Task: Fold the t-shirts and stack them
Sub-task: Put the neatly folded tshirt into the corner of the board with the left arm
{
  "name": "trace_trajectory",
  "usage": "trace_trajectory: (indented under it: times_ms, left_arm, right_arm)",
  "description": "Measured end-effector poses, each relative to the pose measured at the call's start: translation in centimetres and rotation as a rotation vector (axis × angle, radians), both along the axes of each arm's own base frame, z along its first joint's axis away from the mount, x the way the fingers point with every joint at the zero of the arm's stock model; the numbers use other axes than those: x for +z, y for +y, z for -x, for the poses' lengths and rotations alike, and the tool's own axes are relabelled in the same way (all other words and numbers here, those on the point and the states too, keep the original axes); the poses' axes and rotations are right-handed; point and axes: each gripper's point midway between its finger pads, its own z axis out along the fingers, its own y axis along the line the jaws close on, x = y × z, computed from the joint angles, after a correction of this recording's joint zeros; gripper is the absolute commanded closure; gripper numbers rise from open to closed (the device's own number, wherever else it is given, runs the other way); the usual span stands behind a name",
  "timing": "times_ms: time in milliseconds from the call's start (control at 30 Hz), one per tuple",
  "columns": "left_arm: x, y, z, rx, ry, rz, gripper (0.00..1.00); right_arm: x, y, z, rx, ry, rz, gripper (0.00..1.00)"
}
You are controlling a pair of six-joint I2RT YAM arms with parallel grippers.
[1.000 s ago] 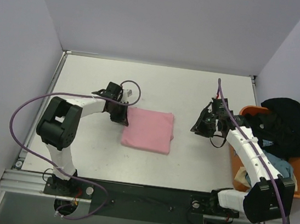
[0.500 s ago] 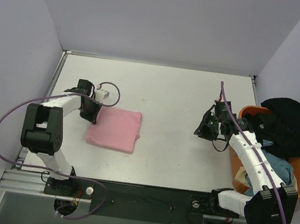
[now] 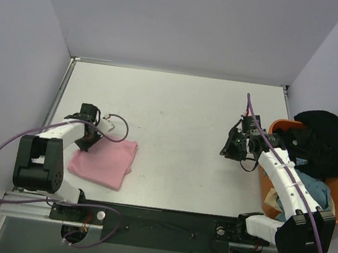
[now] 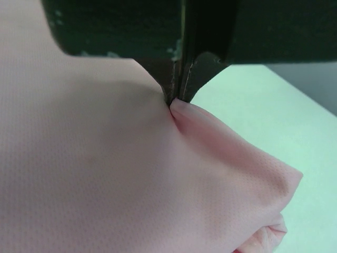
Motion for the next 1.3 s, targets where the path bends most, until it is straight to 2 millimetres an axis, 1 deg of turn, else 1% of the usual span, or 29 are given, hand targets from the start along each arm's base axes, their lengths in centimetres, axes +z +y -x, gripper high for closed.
trace_trajectory:
  times_ms: [100, 267, 400, 700, 800, 933, 1067, 1167, 1300]
  left_arm:
    - [0.0, 1.6, 1.2, 0.024, 0.020, -0.090, 1.00]
    - [0.2, 3.7, 2.0, 0.122, 0.008, -0.194, 1.00]
    - [0.1, 5.9, 3.3, 0.185, -0.008, -0.283, 1.00]
    - [0.7, 7.9, 6.0, 0.189, -0.052, -0.409, 1.00]
    - [0.8, 8.5, 6.1, 0.177, -0.056, -0.451, 1.00]
    - [1.4, 9.5, 4.7, 0.152, -0.088, -0.508, 1.00]
    - [1.4, 10.3, 3.6, 0.120, -0.078, -0.550, 1.00]
    - [1.2, 10.4, 3.6, 0.138, -0.051, -0.558, 1.00]
    - [1.1, 10.8, 4.7, 0.176, -0.012, -0.588, 1.00]
  right_arm:
    - [0.0, -0.1, 0.2, 0.015, 0.003, 0.009, 0.79]
    - [0.8, -0.1, -0.1, 0.045, -0.014, 0.013, 0.79]
    - [1.9, 0.3, -1.3, 0.085, -0.036, -0.002, 0.79]
    - [3.0, 2.0, -4.2, 0.181, -0.024, -0.035, 0.79]
    - [3.9, 2.3, -5.2, 0.205, -0.036, -0.038, 0.79]
    - [4.7, 2.2, -6.0, 0.219, -0.052, -0.036, 0.79]
    - [5.3, 1.9, -6.2, 0.226, -0.055, -0.030, 0.79]
    - [5.9, 1.7, -6.2, 0.226, -0.055, -0.026, 0.79]
    - [6.4, 1.5, -6.3, 0.227, -0.063, -0.023, 0.78]
